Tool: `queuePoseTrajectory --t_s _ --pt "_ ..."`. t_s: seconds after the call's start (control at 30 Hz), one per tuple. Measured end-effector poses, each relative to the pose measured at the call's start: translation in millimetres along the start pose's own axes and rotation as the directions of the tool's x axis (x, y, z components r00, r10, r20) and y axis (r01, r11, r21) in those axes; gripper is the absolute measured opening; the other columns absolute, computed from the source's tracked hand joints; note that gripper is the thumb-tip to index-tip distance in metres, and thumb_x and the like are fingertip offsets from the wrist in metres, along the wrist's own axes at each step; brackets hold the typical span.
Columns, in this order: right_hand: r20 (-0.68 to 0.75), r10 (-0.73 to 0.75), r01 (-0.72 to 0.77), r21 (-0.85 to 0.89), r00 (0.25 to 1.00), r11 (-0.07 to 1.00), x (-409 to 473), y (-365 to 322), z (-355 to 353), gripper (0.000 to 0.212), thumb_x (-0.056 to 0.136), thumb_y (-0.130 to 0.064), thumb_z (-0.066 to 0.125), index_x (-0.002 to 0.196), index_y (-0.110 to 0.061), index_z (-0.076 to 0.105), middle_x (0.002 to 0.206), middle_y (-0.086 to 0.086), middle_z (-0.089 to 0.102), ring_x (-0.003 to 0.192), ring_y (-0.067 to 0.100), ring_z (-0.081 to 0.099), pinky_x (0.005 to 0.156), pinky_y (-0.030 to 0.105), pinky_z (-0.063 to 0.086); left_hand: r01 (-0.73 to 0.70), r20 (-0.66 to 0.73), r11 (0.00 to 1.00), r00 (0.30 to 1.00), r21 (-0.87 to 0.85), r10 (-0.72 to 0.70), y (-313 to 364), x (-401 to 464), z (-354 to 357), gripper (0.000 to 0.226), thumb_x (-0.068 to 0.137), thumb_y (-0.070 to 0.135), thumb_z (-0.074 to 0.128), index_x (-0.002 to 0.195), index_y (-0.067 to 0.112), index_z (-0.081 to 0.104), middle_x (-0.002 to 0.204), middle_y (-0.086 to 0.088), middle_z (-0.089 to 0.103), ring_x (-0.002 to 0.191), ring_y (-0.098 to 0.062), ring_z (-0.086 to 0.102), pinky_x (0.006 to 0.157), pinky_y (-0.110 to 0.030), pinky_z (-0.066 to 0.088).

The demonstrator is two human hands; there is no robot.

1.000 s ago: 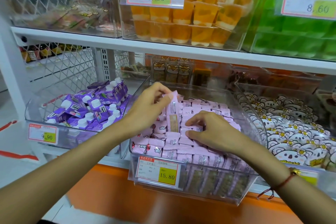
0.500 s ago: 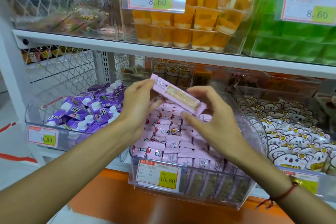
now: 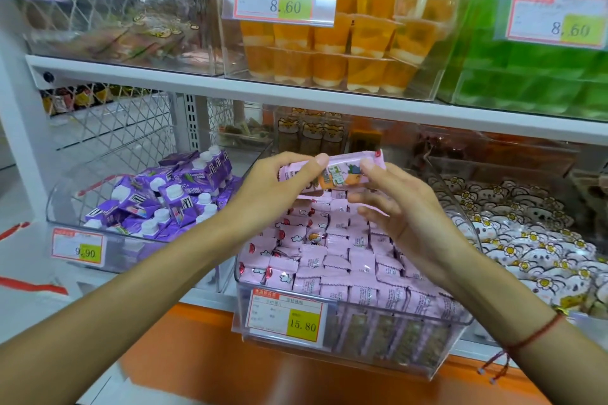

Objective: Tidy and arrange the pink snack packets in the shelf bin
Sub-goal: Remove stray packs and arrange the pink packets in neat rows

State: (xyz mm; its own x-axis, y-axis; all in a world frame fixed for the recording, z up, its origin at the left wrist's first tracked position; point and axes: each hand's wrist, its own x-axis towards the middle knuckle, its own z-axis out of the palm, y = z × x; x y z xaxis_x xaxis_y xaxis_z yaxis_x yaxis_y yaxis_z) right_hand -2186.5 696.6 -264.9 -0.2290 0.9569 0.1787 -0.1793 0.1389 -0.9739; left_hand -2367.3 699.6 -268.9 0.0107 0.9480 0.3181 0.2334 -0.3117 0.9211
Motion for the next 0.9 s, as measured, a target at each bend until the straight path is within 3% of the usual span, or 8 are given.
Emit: queuePoseTrajectory --t_s 0.07,0.17,0.3,0.43,0.53,0.7,0.77,0.9 --pt "-0.021 -0.036 0.035 -0.046 0.999 0.998 0.8 1.5 0.2 0.020 0.081 -0.031 0.069 0.096 -0.019 0.070 0.087 -0.002 0.072 0.072 0.007 0.065 0.062 0.015 0.050 0.031 0.040 0.999 0.999 -0.012 -0.031 -0.9 0.1 -2.6 0.029 0.086 0.048 0.058 0.096 0.026 0.073 0.099 0.012 0.071 0.094 -0.003 0.066 0.091 -0.028 0.051" --pt "-0.106 -0.082 0.075 -0.067 0.991 0.995 2.2 2.4 -1.9 0.016 0.084 -0.023 0.067 0.099 -0.016 0.068 0.079 0.000 0.069 0.067 0.007 0.062 0.062 0.016 0.051 -0.040 0.223 0.993 0.975 0.107 0.015 0.0 -3.2 -3.9 0.026 0.091 0.045 0.053 0.099 0.031 0.073 0.092 0.012 0.072 0.079 0.004 0.060 0.074 -0.009 0.045" --pt "-0.099 -0.224 0.193 -0.250 0.970 0.949 0.5 -0.3 -2.5 0.015 0.081 -0.023 0.071 0.096 -0.022 0.068 0.077 0.007 0.063 0.065 0.006 0.062 0.064 0.015 0.051 -0.206 0.328 0.950 0.937 0.235 0.122 -4.9 -4.7 0.6 0.046 0.091 0.018 0.062 0.134 0.029 0.051 0.129 0.009 0.058 0.114 0.005 0.052 0.096 -0.016 0.044" --pt "-0.034 -0.325 0.295 -0.343 0.945 0.892 -1.4 -2.6 0.7 0.018 0.081 -0.023 0.071 0.099 -0.023 0.067 0.074 0.005 0.063 0.061 0.001 0.061 0.061 0.012 0.047 -0.275 0.282 0.953 0.931 0.130 0.231 -4.2 -5.9 5.6 0.060 0.089 0.016 0.065 0.142 0.025 0.041 0.131 0.010 0.057 0.117 -0.001 0.053 0.100 -0.024 0.044" --pt "-0.004 -0.354 0.321 -0.414 0.935 0.852 -0.9 1.5 2.5 0.025 0.081 -0.024 0.072 0.105 -0.027 0.066 0.074 0.002 0.064 0.064 0.004 0.063 0.066 0.016 0.050 -0.304 0.244 0.951 0.928 0.056 0.282 -5.3 -3.9 7.6 0.057 0.090 0.016 0.064 0.142 0.027 0.042 0.122 0.001 0.061 0.109 -0.010 0.060 0.090 -0.029 0.053" --pt "-0.070 -0.214 0.161 -0.445 0.974 0.881 6.3 9.9 -7.2 0.050 0.073 -0.026 0.079 0.117 -0.025 0.055 0.090 -0.002 0.069 0.074 0.008 0.068 0.068 0.020 0.055 -0.292 0.306 0.952 0.918 0.087 0.254 -15.4 -4.8 2.8 0.069 0.092 0.016 0.061 0.146 0.043 0.026 0.125 0.003 0.055 0.109 -0.001 0.057 0.082 -0.012 0.049" --pt "-0.013 -0.136 0.103 -0.577 0.991 0.810 7.7 18.5 -10.8 0.048 0.074 -0.024 0.078 0.115 -0.022 0.055 0.097 -0.002 0.066 0.083 0.012 0.066 0.074 0.024 0.054 -0.324 0.320 0.926 0.913 0.192 0.253 -17.0 -6.3 2.1 0.061 0.093 0.017 0.060 0.142 0.042 0.033 0.126 0.018 0.053 0.114 0.007 0.051 0.086 -0.011 0.047" --pt "0.230 -0.023 0.216 -0.869 0.973 0.446 2.4 34.9 -15.8 0.033 0.084 -0.032 0.066 0.116 -0.027 0.059 0.103 -0.009 0.058 0.093 0.010 0.053 0.080 0.025 0.043 -0.393 0.333 0.780 0.909 0.488 0.250 -10.9 -5.8 -4.6 0.044 0.088 0.033 0.065 0.122 0.048 0.042 0.110 0.029 0.057 0.098 0.009 0.057 0.085 -0.037 0.052"
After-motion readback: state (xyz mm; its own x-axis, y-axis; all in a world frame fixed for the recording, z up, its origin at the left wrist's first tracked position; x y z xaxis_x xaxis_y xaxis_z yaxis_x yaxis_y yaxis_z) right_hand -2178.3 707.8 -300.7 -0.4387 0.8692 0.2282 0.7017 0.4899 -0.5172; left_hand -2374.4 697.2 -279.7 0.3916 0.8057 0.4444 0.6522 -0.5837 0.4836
